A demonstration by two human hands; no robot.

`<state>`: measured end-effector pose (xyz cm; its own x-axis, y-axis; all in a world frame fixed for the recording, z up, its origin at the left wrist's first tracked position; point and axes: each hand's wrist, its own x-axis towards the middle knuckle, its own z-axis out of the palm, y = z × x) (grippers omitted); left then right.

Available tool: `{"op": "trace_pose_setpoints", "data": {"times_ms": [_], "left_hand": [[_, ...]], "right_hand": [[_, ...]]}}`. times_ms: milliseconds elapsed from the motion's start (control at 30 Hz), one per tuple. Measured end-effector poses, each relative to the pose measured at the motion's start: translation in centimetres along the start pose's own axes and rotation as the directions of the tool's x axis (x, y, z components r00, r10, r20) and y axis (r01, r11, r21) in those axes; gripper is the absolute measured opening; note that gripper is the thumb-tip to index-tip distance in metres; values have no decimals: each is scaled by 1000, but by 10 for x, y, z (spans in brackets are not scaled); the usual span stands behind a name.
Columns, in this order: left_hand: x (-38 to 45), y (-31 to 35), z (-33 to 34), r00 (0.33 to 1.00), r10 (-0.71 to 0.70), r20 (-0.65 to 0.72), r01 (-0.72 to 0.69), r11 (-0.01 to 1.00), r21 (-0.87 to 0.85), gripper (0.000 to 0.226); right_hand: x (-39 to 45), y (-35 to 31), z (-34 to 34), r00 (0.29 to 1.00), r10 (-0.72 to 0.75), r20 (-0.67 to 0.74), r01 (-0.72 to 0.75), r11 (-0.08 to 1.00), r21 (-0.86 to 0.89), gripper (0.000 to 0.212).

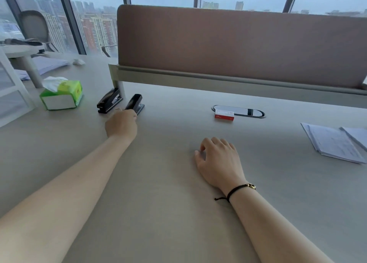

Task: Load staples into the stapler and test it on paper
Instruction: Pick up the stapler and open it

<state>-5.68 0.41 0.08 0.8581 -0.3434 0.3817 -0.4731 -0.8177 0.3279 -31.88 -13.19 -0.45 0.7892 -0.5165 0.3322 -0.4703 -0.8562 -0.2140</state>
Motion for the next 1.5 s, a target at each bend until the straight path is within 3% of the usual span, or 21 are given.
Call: {"op": "trace_pose_setpoints", "data": {"times_ms": [167, 267, 333, 433, 533, 633, 700, 800, 900, 1133, 1333, 1500], "left_hand": [[-71, 31, -17, 975, 222, -6, -218, 949, -227, 19], [-113, 44, -26, 925, 381, 13, -349, 860, -372, 19], [-137, 50, -34, 886, 462, 36, -393, 790, -471, 23], [-161, 56, -46, 840, 538, 71, -404, 708, -580, 31], [-179, 63, -58, 827, 526, 199, -310, 722, -618, 42], [-196, 70, -67, 769, 579, 271, -285, 690, -665, 43], [-208, 76, -71, 715, 642, 277, -336, 662, -670, 43], [-228, 86, -72, 618, 742, 258, -436, 597, -674, 55], [-243, 97, -74, 549, 813, 192, -540, 520, -662, 52], [-245, 97, -78, 550, 812, 194, -503, 508, -699, 28], [-246, 95, -77, 528, 822, 213, -467, 490, -736, 23], [-245, 95, -86, 617, 751, 238, -217, 452, -865, 22]], "right_hand": [[-6, 0, -7, 999, 47, 13, -47, 998, 30, 30], [-17, 4, -13, 994, 104, 42, -109, 987, 120, 48], [-29, 9, -17, 987, 140, 74, -151, 970, 190, 58], [-52, 18, -29, 987, 138, 84, -156, 952, 265, 51], [-82, 31, -48, 985, 118, 124, -151, 941, 304, 39], [-111, 49, -67, 981, 104, 165, -161, 911, 381, 18], [-127, 59, -75, 977, 80, 199, -156, 902, 404, 30], [-147, 70, -81, 973, 43, 227, -146, 875, 462, 31], [-155, 72, -80, 969, 11, 246, -143, 839, 526, 40], [-153, 70, -81, 974, -46, 223, -93, 815, 571, 40], [-152, 68, -82, 976, -71, 206, -63, 812, 581, 32], [-150, 71, -81, 977, -47, 207, -85, 809, 581, 26]]}}
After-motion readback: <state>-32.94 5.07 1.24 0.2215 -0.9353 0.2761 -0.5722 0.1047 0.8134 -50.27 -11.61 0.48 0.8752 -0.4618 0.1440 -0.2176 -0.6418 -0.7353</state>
